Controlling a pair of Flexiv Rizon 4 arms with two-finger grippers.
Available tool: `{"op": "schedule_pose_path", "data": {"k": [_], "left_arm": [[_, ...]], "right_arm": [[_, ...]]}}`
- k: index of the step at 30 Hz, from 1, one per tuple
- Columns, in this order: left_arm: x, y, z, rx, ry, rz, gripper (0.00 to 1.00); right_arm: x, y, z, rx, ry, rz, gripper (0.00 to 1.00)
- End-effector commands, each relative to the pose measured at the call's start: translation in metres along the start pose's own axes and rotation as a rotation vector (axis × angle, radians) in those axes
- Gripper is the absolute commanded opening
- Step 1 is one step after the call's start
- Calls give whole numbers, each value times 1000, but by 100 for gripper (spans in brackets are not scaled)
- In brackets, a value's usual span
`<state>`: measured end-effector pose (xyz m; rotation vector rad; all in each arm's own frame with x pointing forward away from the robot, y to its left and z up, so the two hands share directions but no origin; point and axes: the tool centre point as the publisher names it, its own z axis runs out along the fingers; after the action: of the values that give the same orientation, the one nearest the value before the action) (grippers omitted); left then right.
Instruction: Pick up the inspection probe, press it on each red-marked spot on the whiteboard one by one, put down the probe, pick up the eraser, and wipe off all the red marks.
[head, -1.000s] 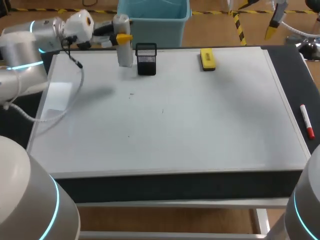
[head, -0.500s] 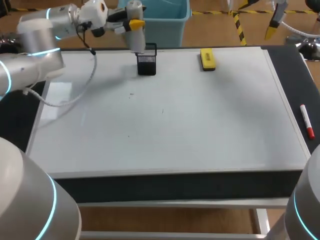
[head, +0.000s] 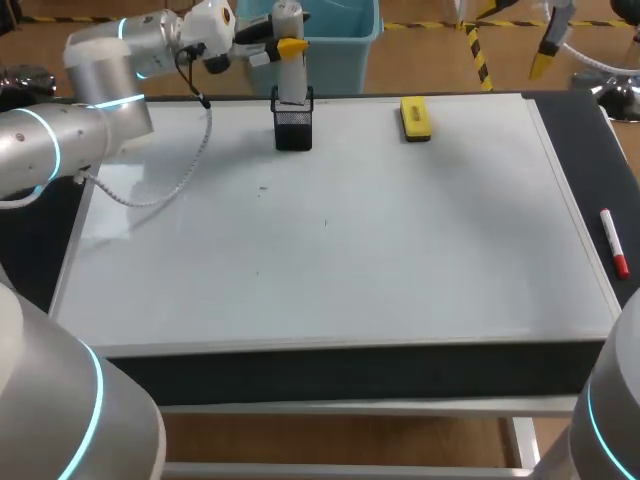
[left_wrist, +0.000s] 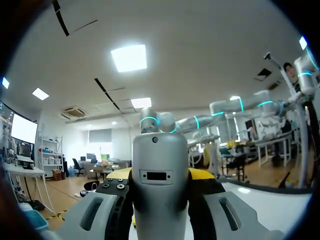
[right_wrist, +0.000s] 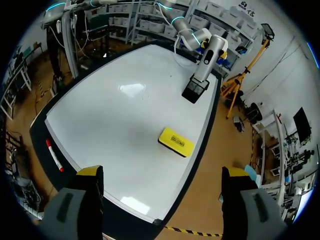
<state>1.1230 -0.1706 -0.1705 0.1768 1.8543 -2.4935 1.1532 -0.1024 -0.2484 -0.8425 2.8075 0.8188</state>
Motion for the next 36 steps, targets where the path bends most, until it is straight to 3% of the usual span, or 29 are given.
{"op": "schedule_pose_path", "data": {"k": [1, 36], "left_arm": [[-10, 7, 1, 11, 127, -3, 0], [-5, 71, -15, -2, 57, -24, 0]], "right_arm": [[1, 1, -1, 5, 2, -1, 100], [1, 1, -1, 5, 2, -1, 100]]}}
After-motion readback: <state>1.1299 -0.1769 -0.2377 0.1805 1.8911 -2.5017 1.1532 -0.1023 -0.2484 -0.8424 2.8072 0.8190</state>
